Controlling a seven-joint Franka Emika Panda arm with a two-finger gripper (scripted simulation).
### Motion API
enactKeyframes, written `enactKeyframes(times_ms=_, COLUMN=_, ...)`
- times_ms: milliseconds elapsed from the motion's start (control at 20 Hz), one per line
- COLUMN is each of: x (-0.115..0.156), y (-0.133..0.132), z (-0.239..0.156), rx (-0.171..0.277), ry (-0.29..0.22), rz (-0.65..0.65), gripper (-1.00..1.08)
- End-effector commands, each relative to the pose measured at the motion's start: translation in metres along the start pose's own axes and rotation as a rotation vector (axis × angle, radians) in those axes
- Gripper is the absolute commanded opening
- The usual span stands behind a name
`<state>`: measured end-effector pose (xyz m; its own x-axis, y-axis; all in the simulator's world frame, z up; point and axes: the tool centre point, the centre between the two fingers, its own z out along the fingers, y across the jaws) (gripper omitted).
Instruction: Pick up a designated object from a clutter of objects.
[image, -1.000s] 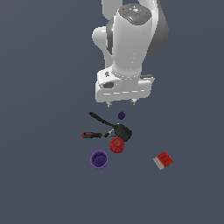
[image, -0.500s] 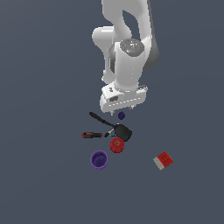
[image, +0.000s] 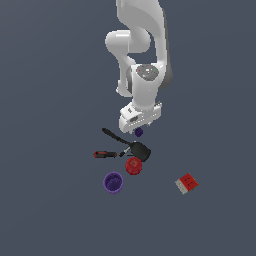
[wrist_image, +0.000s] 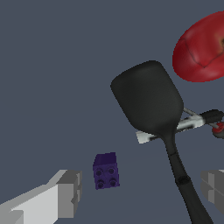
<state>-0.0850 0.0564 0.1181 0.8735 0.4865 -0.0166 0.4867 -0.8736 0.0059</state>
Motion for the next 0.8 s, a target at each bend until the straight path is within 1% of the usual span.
enactKeyframes(times_ms=0, x=-0.010, y=-0.007, z=0.014, rx=0.001, ry=0.005, rz=-0.039, gripper=1.00)
enactKeyframes(times_ms=400, x=-0.032, y=-0.023, z=0.040, rx=0.004, ry=0.014, rz=-0.120, gripper=1.00)
enactKeyframes(times_ms=750, x=-0.039, y=-0.027, z=0.047, rx=0.005, ry=0.017, rz=-0.141, gripper=1.00)
